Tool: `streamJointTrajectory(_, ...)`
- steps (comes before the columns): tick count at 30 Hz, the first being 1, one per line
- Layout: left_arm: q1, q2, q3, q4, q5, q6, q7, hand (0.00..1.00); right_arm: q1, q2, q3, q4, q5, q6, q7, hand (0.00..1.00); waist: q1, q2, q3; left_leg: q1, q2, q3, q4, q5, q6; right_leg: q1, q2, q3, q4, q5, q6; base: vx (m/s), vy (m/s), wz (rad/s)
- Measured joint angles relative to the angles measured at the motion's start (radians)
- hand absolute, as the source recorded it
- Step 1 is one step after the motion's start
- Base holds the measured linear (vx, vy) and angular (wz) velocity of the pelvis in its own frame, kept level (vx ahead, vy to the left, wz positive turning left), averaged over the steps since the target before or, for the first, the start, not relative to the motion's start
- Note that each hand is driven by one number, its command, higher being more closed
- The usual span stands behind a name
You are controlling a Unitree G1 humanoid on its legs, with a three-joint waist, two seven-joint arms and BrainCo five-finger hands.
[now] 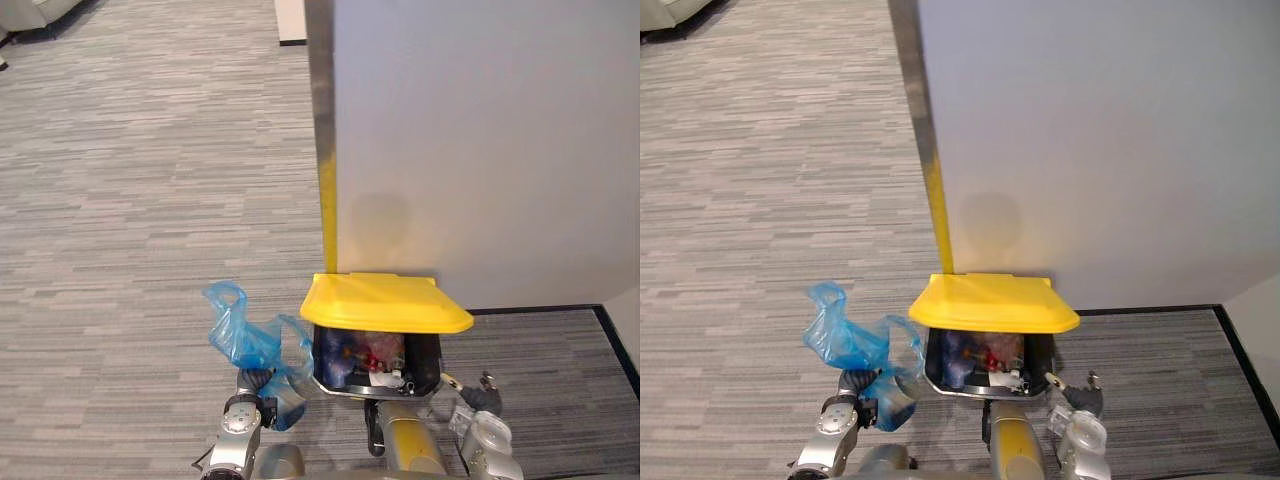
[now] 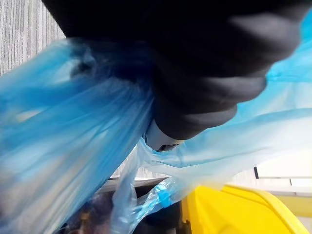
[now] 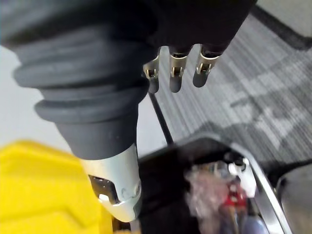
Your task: Gather rubbish on tea table into small bin, then transfer packed bag to large trash can.
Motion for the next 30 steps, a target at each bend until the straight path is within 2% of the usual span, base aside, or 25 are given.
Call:
streamJointTrajectory(8,0.0,0.021,-0.007,0.0,0.0,-0.001,0.0,1.0,-0.115,0.0,0.124,-0.033,0.0,-0.001,0.01,0.0,0.011,0.001,-0.003,-0.078,-0.015,-0.062,0.0,0.021,-0.003,-0.024,-0.028,-0.053,-0.036,0.016,0.007,0.0,0.013,0.24)
streamJointTrajectory(14,-0.004,0.054,-0.04,-0.002,0.0,-0.005,0.0,1.0,-0.231,-0.097,0.154,-0.101,0.0,-0.003,0.002,0.0,0.026,0.001,-0.003,-0.118,-0.011,-0.103,-0.016,0.05,-0.012,-0.03,-0.03,-0.092,-0.077,0.036,0.0,0.01,-0.031,0.2)
streamJointTrajectory(22,-0.007,0.108,-0.077,-0.03,-0.01,-0.012,-0.001,1.0,-0.387,-0.275,0.194,-0.02,0.001,-0.001,0.005,0.0,0.023,0.004,-0.002,-0.155,-0.004,-0.124,-0.048,0.084,-0.013,-0.013,-0.012,-0.104,-0.211,0.128,0.008,-0.04,-0.002,0.02)
streamJointTrajectory(30,-0.008,0.131,-0.139,-0.105,-0.023,-0.035,-0.022,1.0,-0.478,-0.349,0.224,0.009,0.002,-0.001,0.025,0.0,0.014,0.006,0.001,-0.153,-0.005,-0.124,-0.074,0.104,-0.008,0.011,-0.009,-0.104,-0.276,0.158,0.016,-0.03,-0.01,0.01)
